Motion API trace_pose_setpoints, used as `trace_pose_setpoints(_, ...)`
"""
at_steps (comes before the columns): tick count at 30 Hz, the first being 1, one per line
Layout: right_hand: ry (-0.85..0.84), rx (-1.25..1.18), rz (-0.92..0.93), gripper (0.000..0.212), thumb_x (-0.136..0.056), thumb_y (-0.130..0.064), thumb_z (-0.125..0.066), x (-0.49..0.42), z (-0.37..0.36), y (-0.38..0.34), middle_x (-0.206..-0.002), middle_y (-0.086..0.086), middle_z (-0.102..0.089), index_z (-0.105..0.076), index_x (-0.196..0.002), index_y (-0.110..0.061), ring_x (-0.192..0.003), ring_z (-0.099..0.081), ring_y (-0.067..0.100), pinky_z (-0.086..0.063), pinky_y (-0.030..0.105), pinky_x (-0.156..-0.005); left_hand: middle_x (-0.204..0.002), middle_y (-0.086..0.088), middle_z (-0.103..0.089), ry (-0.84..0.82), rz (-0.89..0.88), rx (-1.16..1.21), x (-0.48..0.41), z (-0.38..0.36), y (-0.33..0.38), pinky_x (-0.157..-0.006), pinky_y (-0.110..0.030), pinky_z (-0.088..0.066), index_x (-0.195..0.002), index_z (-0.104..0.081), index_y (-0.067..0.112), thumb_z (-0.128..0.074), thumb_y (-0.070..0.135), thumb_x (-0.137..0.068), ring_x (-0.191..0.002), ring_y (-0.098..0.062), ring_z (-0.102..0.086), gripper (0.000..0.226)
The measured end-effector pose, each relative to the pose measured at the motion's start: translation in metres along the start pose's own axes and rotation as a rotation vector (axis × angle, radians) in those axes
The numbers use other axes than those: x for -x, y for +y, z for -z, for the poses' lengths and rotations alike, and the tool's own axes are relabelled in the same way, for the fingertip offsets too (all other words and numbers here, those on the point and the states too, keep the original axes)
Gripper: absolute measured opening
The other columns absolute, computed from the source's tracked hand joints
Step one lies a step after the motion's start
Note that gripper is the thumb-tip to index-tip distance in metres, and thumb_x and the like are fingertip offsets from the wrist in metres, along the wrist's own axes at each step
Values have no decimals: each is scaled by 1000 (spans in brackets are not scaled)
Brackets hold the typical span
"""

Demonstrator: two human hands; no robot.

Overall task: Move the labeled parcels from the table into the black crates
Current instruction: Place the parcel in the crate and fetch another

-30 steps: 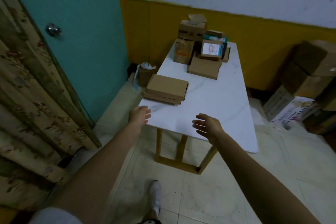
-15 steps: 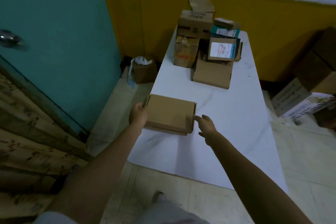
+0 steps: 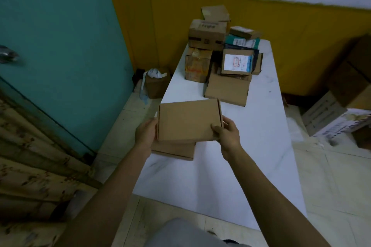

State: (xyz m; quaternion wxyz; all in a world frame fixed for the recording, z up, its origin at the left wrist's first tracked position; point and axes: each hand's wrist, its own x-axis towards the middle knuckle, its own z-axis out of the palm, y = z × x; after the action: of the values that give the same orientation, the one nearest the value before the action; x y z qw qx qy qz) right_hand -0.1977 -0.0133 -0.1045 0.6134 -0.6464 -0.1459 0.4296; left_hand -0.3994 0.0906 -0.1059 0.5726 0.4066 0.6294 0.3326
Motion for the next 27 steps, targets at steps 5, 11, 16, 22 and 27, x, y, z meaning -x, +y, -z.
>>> trace_pose_setpoints(5,-134,-110,43,51,-91,1,-57,-2,19,-25,-128,7,-58,-47,-139,-15,-115,-57,26,-52,33,-84,-110,-11,-67,-41,14,88,12,-12,17,-96,-43,-49,-107,-66,11,-56,31,-93,-102,-27,-62,27)
trace_pose_setpoints(11,-21,267,297,44,-88,3,-58,-1,33,-41,-120,0,-62,-56,-126,-18,-112,-57,19,-51,31,-86,-126,-2,-60,-152,-67,11,38,-27,39,-102,-43,-43,-129,-56,22,-36,65,-92,-112,-21,-56,60)
trace_pose_setpoints(16,107,130,359,47,-89,16,-46,-8,41,-61,-136,6,-55,-66,-114,-18,-127,-49,23,-47,39,-101,-134,-13,-53,-447,236,392,41,-20,53,-98,-59,-38,-144,-36,28,-33,74,-85,-119,-32,-55,75)
trace_pose_setpoints(22,-160,-477,144,30,-95,-8,-51,3,53,-74,-124,13,-66,-65,-120,-20,-111,-65,30,-55,42,-91,-130,-9,-57,-562,85,550,48,-24,49,-79,-52,-54,-135,-39,37,-46,4,-92,-112,-29,-59,54)
trace_pose_setpoints(27,-183,-531,82,34,-95,-6,-43,4,59,-80,-118,11,-69,-68,-116,-14,-108,-66,30,-57,39,-83,-116,2,-68,-588,-62,390,50,-24,40,-91,-47,-50,-136,-45,28,-47,-3,-91,-109,-20,-62,55)
